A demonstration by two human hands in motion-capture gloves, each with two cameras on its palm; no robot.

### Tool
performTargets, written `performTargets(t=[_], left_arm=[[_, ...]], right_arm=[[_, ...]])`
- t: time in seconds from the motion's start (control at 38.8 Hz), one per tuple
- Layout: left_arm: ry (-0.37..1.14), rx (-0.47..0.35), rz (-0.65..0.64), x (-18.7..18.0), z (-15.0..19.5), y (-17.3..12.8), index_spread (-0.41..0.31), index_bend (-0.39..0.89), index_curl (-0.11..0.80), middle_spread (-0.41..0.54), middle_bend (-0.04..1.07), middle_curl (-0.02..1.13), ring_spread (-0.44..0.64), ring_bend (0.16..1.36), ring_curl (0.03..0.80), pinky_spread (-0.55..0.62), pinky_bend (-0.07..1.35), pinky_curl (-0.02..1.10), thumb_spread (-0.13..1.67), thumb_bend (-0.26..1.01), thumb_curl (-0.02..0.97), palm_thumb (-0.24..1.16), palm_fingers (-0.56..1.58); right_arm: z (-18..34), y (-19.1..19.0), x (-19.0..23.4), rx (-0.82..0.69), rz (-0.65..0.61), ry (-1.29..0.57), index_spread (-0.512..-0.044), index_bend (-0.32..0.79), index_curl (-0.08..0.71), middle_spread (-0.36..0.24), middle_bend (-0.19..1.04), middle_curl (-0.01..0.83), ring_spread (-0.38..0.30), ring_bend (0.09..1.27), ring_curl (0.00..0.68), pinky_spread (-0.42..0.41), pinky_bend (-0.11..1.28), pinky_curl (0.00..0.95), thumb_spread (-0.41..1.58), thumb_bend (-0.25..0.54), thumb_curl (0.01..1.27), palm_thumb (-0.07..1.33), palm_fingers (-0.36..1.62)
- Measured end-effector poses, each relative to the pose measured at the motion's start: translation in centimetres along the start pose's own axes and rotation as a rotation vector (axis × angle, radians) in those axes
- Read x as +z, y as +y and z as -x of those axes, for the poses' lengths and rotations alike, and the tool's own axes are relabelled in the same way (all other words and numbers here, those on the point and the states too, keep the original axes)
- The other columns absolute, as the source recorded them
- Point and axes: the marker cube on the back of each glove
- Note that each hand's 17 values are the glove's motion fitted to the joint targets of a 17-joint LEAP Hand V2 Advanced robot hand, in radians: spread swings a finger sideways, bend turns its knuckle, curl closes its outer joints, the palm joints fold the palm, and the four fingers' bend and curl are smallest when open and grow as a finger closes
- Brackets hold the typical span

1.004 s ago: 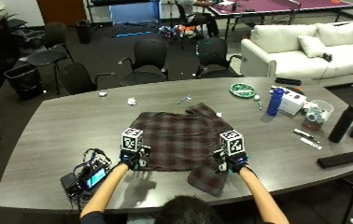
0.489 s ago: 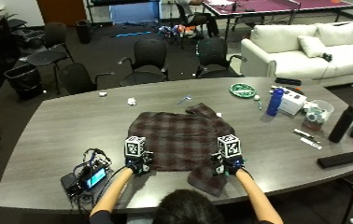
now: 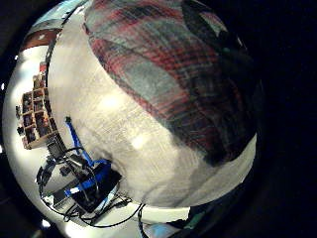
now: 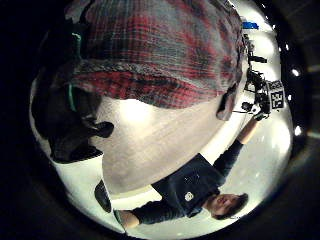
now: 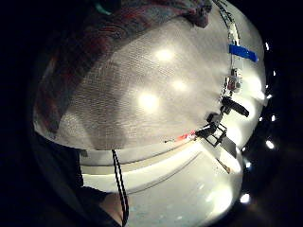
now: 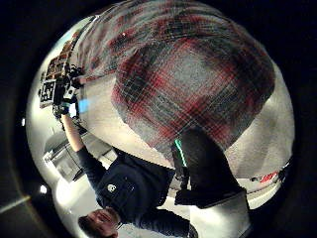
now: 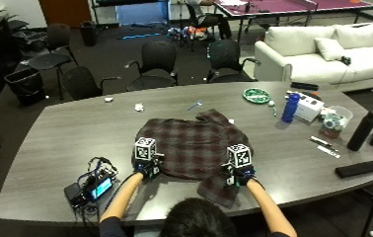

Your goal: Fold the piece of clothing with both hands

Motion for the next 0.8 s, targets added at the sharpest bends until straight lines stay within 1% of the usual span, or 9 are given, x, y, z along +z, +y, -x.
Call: performTargets(t=[0.18, 0.33, 0.39, 0.49, 0.62, 0.64, 0.7, 0.75, 0.8], left_arm=[[0.030, -0.009, -0.070, -4.7, -0.6, 0.6, -0.217, 0.30, 0.477, -0.196, 0.30, 0.40, -0.13, 0.39, 0.297, -0.10, 0.19, 0.33, 1.23, 0.06, 0.479, 0.81, 0.96], [0.030, -0.009, -0.100, -7.0, -0.7, 1.0, -0.217, 0.26, 0.491, -0.213, 0.27, 0.42, -0.17, 0.36, 0.317, -0.13, 0.18, 0.34, 1.26, 0.04, 0.491, 0.81, 0.98], [0.029, -0.007, -0.119, -7.5, -0.7, 0.9, -0.215, 0.25, 0.495, -0.217, 0.26, 0.43, -0.17, 0.35, 0.321, -0.14, 0.18, 0.34, 1.27, 0.04, 0.493, 0.80, 0.98], [0.047, 0.006, -0.129, -7.9, -0.9, 1.0, -0.215, 0.23, 0.505, -0.222, 0.25, 0.43, -0.18, 0.33, 0.328, -0.15, 0.17, 0.34, 1.28, 0.03, 0.499, 0.80, 0.99], [0.042, 0.003, -0.103, -7.6, -0.7, 1.4, -0.215, 0.20, 0.513, -0.227, 0.23, 0.44, -0.19, 0.31, 0.334, -0.15, 0.16, 0.34, 1.29, 0.02, 0.506, 0.80, 1.00], [0.036, -0.001, -0.100, -7.4, -0.6, 1.5, -0.215, 0.20, 0.516, -0.228, 0.23, 0.44, -0.19, 0.31, 0.335, -0.15, 0.16, 0.34, 1.29, 0.02, 0.507, 0.80, 1.00], [0.019, -0.004, -0.102, -7.0, -0.4, 1.5, -0.215, 0.19, 0.519, -0.229, 0.23, 0.45, -0.18, 0.30, 0.339, -0.15, 0.16, 0.34, 1.30, 0.02, 0.509, 0.81, 1.00], [0.003, 0.007, -0.111, -6.5, -0.3, 1.5, -0.215, 0.19, 0.523, -0.230, 0.22, 0.45, -0.18, 0.29, 0.342, -0.15, 0.16, 0.34, 1.30, 0.02, 0.512, 0.81, 1.01], [-0.006, 0.022, -0.121, -6.0, -0.3, 1.6, -0.215, 0.18, 0.526, -0.230, 0.22, 0.45, -0.18, 0.29, 0.345, -0.16, 0.16, 0.34, 1.30, 0.01, 0.514, 0.81, 1.01]], right_arm=[[1.3, -1.1, 1.1, -0.049, 0.043, -0.006, -0.261, 0.12, 0.197, -0.004, 0.23, 0.370, 0.044, 0.51, 0.323, 0.211, 0.51, 0.339, 1.10, -0.016, 0.35, 0.58, 0.24], [1.4, -2.4, 2.5, 0.020, 0.094, 0.057, -0.233, 0.11, 0.206, 0.004, 0.20, 0.372, 0.045, 0.49, 0.329, 0.211, 0.54, 0.352, 1.09, -0.018, 0.36, 0.60, 0.21], [1.4, -2.7, 2.7, -0.004, 0.100, 0.036, -0.227, 0.08, 0.194, 0.006, 0.18, 0.369, 0.035, 0.49, 0.329, 0.174, 0.60, 0.364, 1.08, -0.019, 0.37, 0.61, 0.22], [1.4, -3.2, 2.4, -0.052, 0.071, 0.011, -0.216, 0.08, 0.180, -0.004, 0.20, 0.375, 0.009, 0.52, 0.336, 0.125, 0.63, 0.370, 1.08, -0.021, 0.37, 0.61, 0.25], [0.8, -4.0, 1.7, -0.038, -0.034, 0.026, -0.225, 0.10, 0.183, -0.046, 0.22, 0.386, -0.040, 0.52, 0.337, 0.030, 0.65, 0.369, 1.07, -0.016, 0.38, 0.63, 0.36], [0.7, -4.3, 1.5, -0.029, -0.072, 0.035, -0.242, 0.09, 0.183, -0.080, 0.25, 0.400, -0.088, 0.57, 0.356, -0.050, 0.72, 0.389, 1.07, 0.010, 0.38, 0.68, 0.58], [0.4, -4.8, 1.1, 0.007, -0.154, 0.067, -0.268, 0.11, 0.171, -0.115, 0.29, 0.406, -0.138, 0.59, 0.337, -0.135, 0.69, 0.347, 1.07, 0.047, 0.40, 0.77, 0.82], [0.4, -5.2, 0.8, 0.037, -0.214, 0.097, -0.281, 0.10, 0.177, -0.133, 0.30, 0.411, -0.169, 0.61, 0.343, -0.196, 0.70, 0.347, 1.06, 0.059, 0.40, 0.81, 0.93], [0.6, -5.5, 0.8, 0.049, -0.243, 0.120, -0.282, 0.14, 0.202, -0.153, 0.31, 0.424, -0.197, 0.63, 0.369, -0.241, 0.68, 0.354, 1.05, 0.066, 0.41, 0.85, 1.05]])
